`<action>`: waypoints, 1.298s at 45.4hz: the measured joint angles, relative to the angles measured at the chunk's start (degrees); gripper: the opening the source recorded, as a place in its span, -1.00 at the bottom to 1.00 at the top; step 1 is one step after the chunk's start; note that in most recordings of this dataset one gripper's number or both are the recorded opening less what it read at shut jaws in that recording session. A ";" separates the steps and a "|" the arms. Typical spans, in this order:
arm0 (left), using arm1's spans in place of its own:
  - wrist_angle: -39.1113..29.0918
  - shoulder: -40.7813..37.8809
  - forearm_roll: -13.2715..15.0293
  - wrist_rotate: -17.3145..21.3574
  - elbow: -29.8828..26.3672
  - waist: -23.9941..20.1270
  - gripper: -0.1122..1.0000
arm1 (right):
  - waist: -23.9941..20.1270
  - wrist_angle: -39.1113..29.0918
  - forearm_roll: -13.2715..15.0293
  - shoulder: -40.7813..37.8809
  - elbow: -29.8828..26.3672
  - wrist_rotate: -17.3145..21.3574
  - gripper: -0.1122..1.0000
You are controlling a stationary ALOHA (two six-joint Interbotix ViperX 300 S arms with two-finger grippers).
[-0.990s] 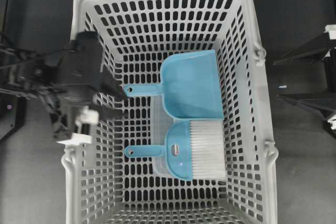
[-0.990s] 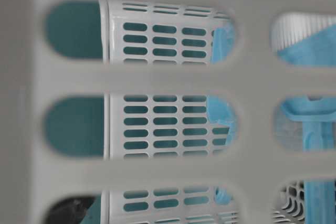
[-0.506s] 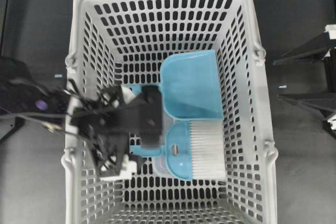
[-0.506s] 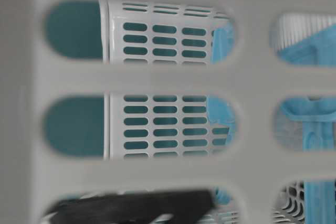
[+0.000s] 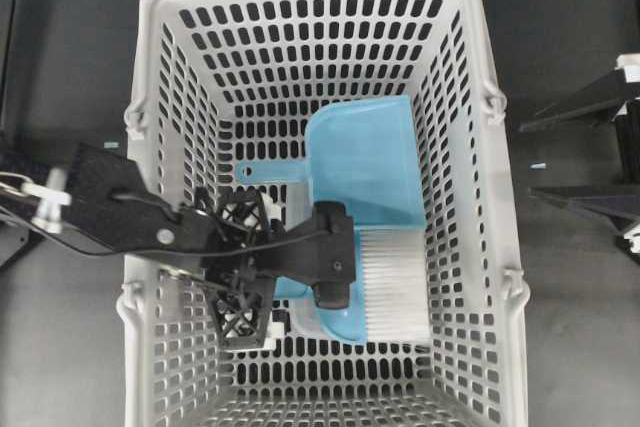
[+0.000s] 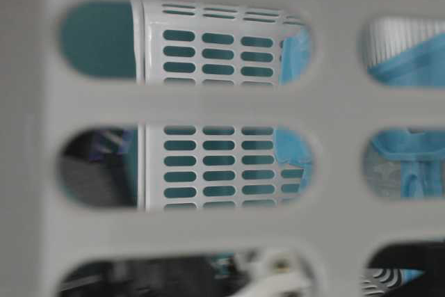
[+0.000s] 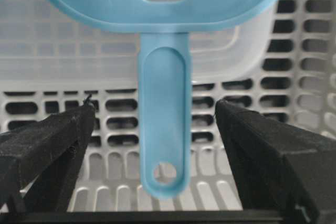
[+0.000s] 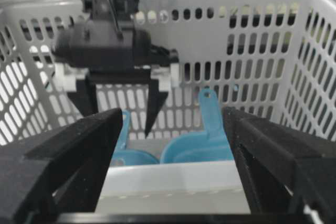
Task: Pick up the hand brush from the shopping basket with the left arm.
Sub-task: 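Lower the open left gripper around the blue hand brush handle, then close the left gripper on the brush handle, then lift the blue hand brush upward with the left gripper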
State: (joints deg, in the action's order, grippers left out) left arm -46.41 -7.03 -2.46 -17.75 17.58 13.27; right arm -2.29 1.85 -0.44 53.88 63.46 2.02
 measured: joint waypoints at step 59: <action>-6.94 3.60 0.09 4.22 -6.24 0.62 -0.37 | -0.09 0.26 -0.09 0.35 1.76 1.49 0.53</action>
State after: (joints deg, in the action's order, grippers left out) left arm -53.35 -3.43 -2.37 -13.54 11.34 13.89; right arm -2.37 2.11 -0.53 54.23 65.21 3.52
